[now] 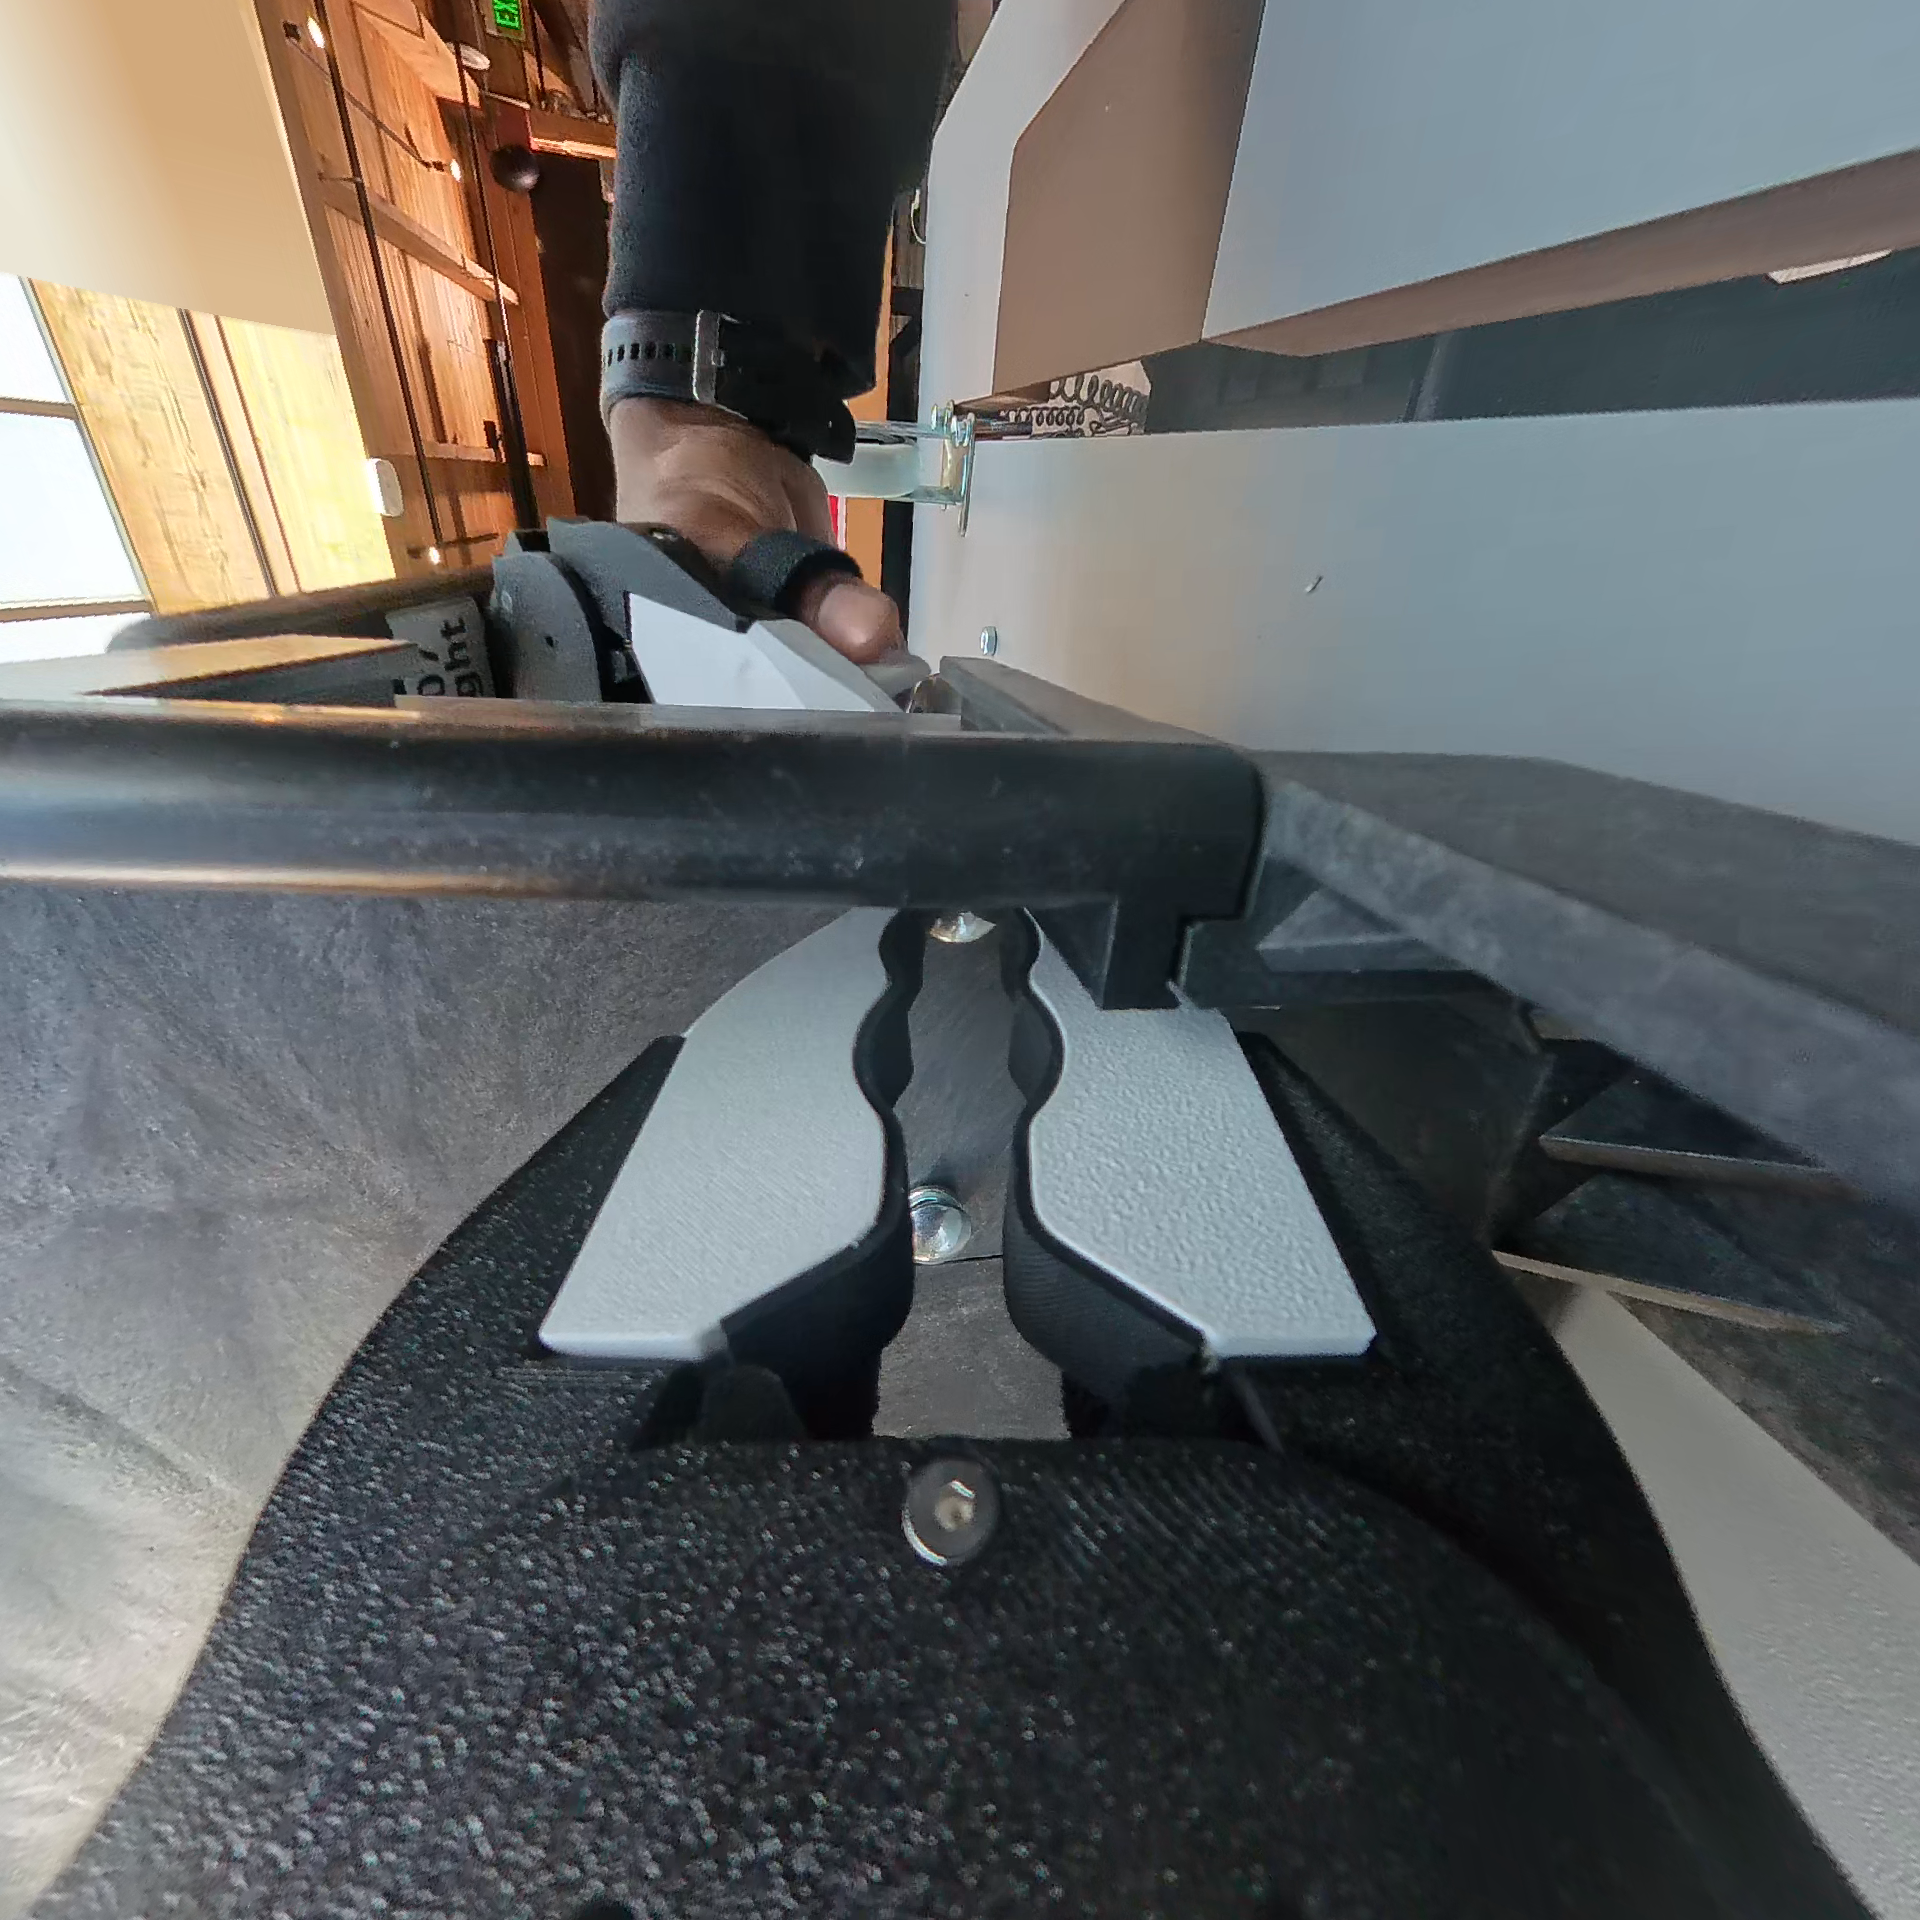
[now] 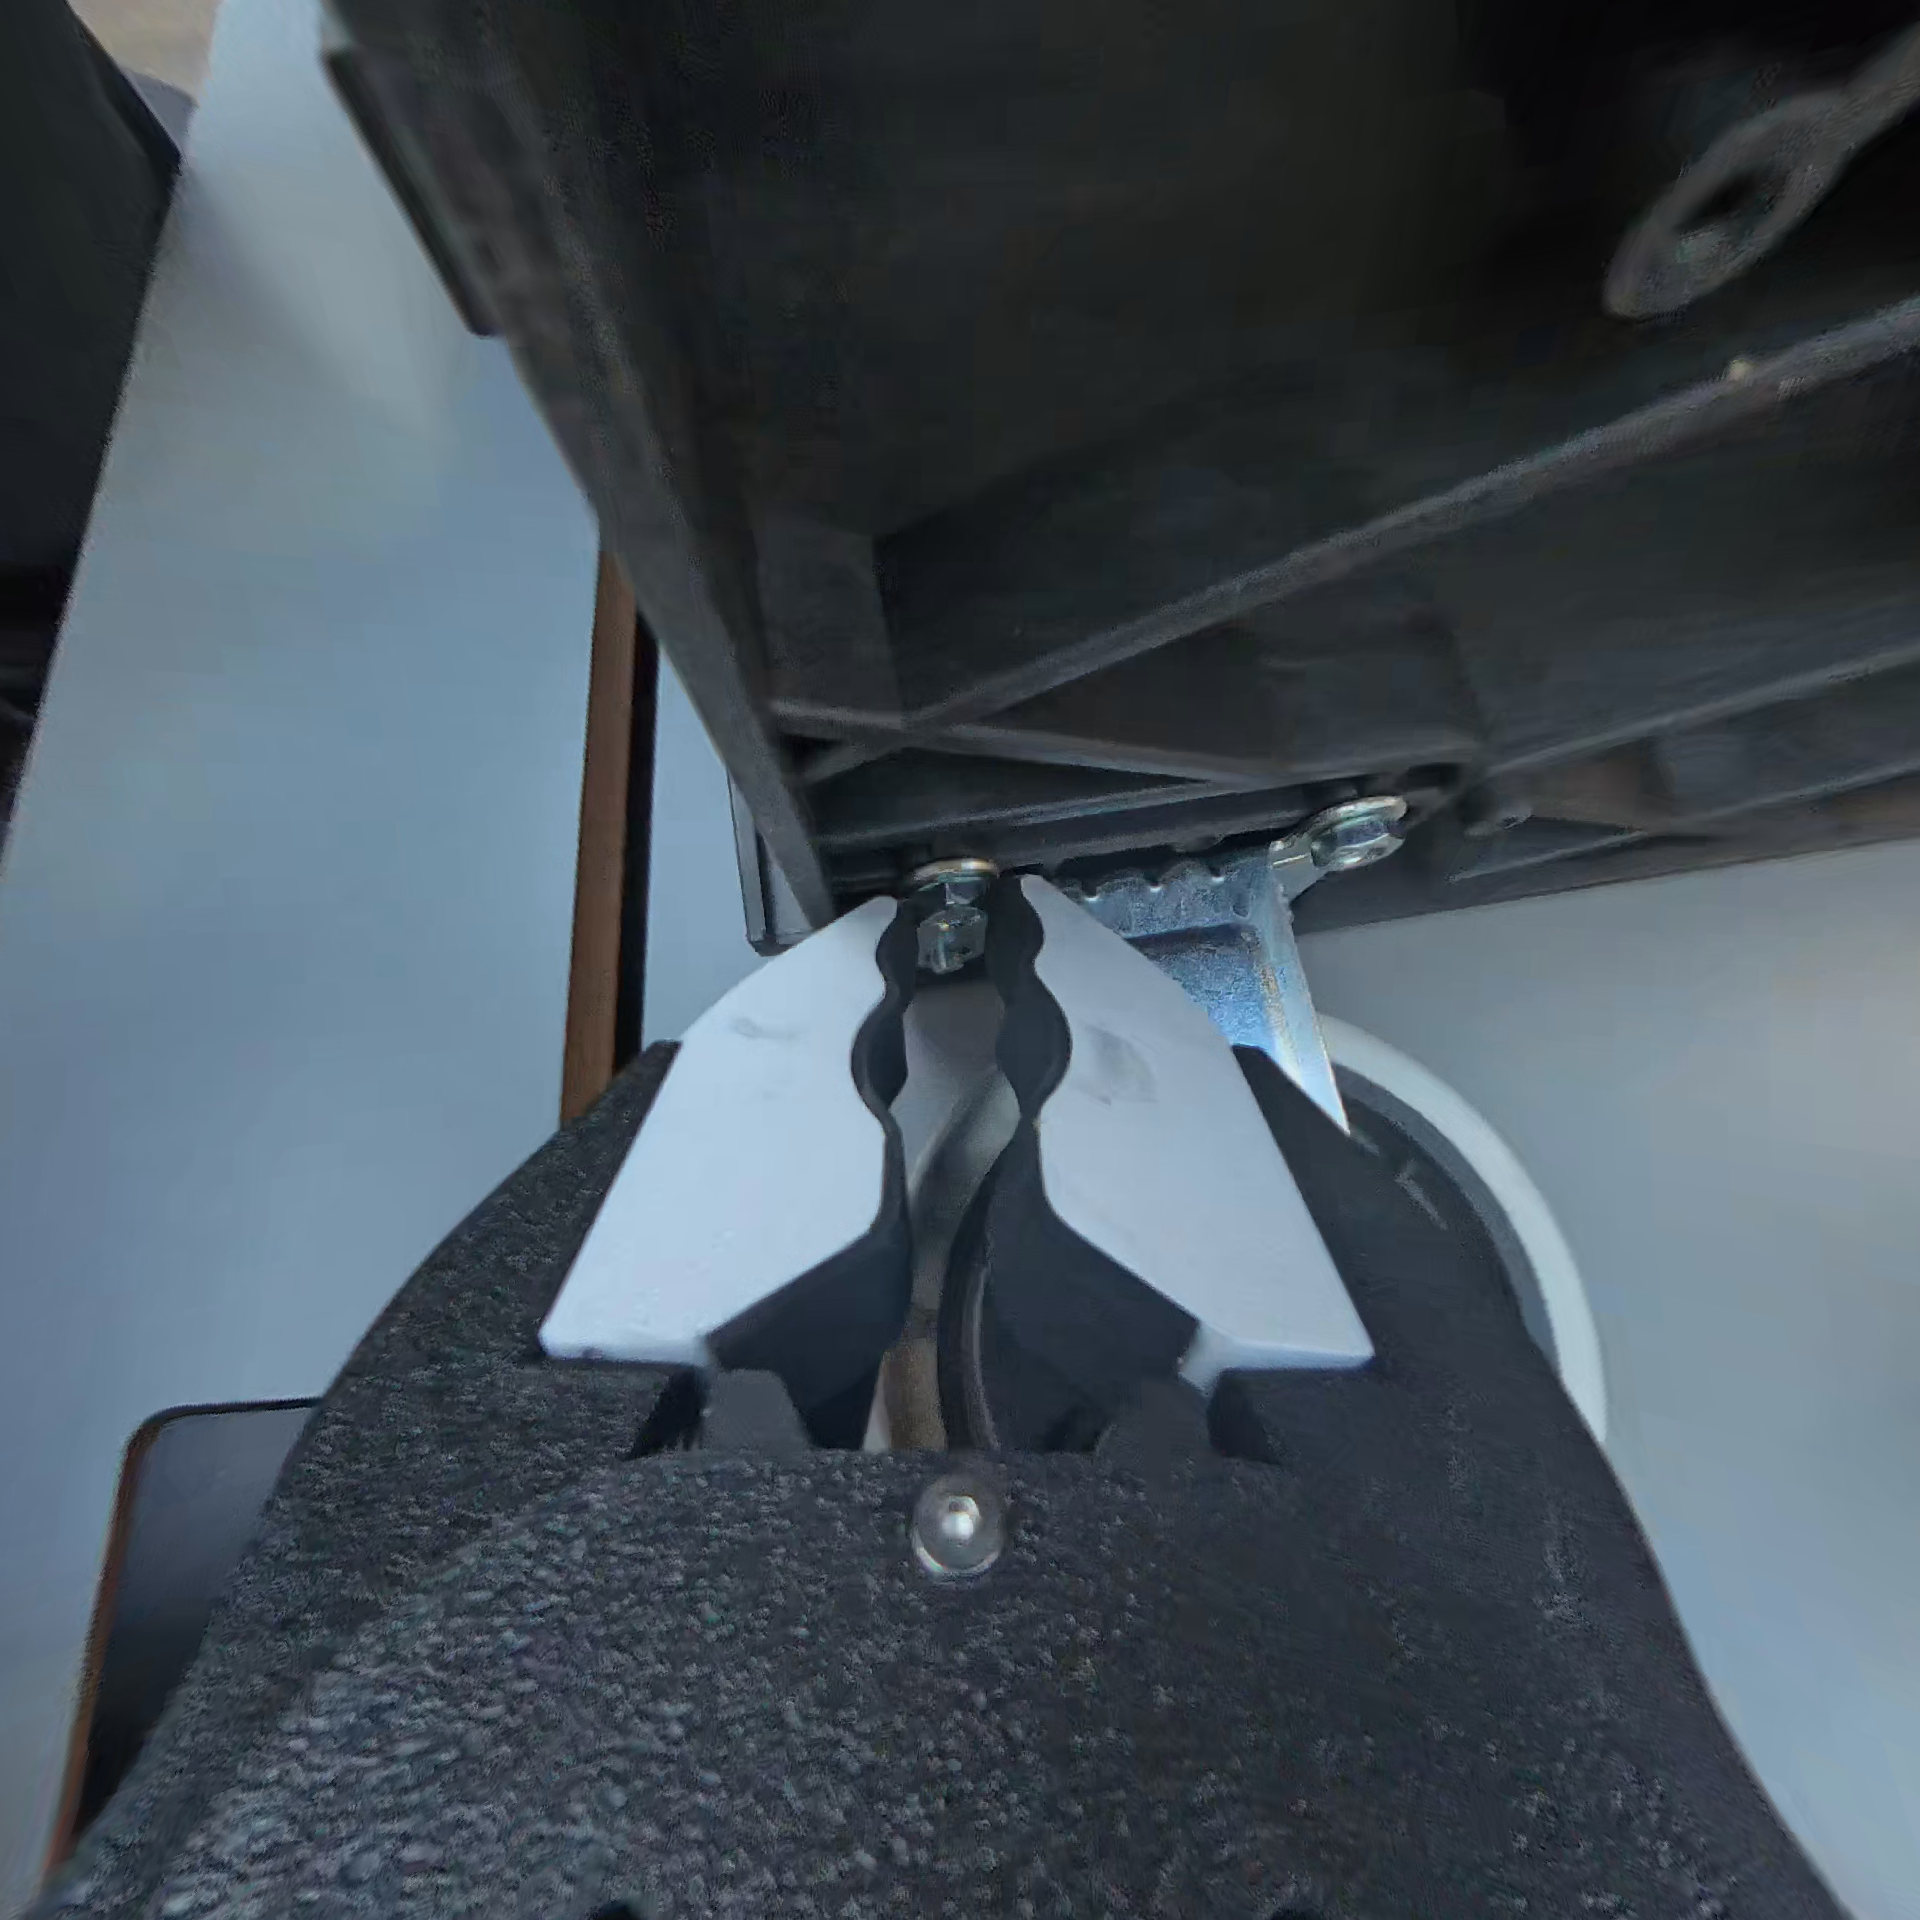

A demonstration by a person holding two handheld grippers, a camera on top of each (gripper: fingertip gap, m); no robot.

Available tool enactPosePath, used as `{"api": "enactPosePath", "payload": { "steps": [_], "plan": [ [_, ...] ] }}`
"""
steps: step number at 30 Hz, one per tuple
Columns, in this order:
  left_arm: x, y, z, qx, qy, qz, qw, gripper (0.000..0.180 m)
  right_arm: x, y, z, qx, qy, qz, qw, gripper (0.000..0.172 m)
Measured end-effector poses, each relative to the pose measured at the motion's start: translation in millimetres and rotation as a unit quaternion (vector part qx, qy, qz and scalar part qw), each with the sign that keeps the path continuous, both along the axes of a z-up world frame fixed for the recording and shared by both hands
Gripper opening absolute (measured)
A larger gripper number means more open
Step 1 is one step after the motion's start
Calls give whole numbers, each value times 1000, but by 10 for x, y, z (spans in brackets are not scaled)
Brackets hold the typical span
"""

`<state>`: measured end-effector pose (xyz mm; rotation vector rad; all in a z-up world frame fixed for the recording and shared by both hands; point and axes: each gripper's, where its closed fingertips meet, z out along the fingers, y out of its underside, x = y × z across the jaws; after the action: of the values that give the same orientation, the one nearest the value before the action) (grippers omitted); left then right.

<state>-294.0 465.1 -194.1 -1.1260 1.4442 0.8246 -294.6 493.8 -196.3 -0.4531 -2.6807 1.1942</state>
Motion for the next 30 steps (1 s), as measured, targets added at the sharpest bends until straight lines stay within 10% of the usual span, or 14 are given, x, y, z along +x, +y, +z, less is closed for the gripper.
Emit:
{"api": "enactPosePath", "payload": {
  "steps": [5,15,30],
  "plan": [
    [-1,1,0,0,0,0,1000,15,17,-12,7,-33,-69,-22,997,14],
    [-1,3,2,0,2,1,1000,14,-16,42,-23,36,167,8,985,18],
    [-3,5,5,1,3,2,1000,14,-41,30,-1,64,198,24,978,17]
  ]
}}
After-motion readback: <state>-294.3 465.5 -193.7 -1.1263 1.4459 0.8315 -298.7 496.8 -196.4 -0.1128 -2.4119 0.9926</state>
